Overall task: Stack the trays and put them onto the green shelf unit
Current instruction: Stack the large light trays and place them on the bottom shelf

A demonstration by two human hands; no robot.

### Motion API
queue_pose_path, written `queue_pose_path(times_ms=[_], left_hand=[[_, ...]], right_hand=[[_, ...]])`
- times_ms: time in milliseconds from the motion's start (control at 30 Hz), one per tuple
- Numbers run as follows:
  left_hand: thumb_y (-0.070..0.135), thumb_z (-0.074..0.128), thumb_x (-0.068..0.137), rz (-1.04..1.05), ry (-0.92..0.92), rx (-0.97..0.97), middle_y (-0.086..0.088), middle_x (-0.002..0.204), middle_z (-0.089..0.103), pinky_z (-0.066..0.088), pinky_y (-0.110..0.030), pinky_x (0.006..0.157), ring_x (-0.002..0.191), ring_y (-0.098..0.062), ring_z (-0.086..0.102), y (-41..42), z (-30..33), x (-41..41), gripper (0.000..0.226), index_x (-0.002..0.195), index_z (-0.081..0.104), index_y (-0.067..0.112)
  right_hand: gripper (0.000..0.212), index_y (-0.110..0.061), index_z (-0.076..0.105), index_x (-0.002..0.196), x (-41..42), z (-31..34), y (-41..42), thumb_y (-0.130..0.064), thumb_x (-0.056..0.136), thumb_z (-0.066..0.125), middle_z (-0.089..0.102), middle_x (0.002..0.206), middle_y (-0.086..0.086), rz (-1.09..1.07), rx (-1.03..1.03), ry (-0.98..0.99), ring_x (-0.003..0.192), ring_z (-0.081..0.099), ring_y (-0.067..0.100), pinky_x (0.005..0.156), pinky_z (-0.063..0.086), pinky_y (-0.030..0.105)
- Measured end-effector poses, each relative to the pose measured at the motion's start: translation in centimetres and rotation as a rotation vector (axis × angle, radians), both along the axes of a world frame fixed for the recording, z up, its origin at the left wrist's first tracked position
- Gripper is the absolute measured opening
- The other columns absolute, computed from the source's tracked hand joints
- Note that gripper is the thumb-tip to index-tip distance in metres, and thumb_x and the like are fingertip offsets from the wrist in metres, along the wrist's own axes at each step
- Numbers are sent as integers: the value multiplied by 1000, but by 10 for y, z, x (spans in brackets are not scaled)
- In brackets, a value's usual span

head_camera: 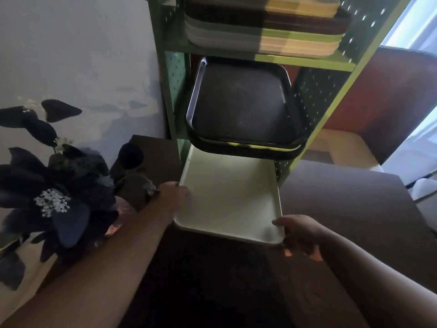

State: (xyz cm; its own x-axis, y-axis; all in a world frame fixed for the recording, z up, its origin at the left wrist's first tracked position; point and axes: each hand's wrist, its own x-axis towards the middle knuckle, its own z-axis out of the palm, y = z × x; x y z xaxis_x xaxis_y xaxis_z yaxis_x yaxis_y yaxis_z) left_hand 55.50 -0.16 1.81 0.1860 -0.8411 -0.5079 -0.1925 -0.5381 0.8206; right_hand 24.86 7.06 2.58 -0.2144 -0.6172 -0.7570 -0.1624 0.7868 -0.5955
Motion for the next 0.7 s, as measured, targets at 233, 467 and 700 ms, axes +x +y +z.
queue_pose_path(times_ms=[233, 467, 700], left_hand=[[15, 58, 76, -2, -105, -3, -15, 99, 74, 58, -45, 80, 91, -36, 70, 1, -14, -13, 37, 110, 69, 7], [18, 60, 85, 95, -224, -1, -19, 152, 42, 44, -40, 101, 132, -37, 47, -4, -18, -29, 78, 155, 27, 12], [-1, 57, 87, 253, 151, 35, -16, 123, 56, 60, -40, 66, 98, -30, 64, -19, -34, -40, 68, 146, 32, 21]], right_hand=[[14, 14, 64, 90, 16, -9, -4, 4, 95, 55, 51, 72, 24, -46, -106, 21, 44, 45, 23, 37, 40, 25], [16, 10, 59, 81, 25, -6, -38, 3, 93, 51, 55, 48, 17, -125, -62, 38, 41, 53, 24, 40, 39, 23], [19, 3, 59, 88, 31, -15, -74, 8, 92, 41, 57, 61, 12, -267, -137, 3, 48, 56, 19, 55, 45, 31]])
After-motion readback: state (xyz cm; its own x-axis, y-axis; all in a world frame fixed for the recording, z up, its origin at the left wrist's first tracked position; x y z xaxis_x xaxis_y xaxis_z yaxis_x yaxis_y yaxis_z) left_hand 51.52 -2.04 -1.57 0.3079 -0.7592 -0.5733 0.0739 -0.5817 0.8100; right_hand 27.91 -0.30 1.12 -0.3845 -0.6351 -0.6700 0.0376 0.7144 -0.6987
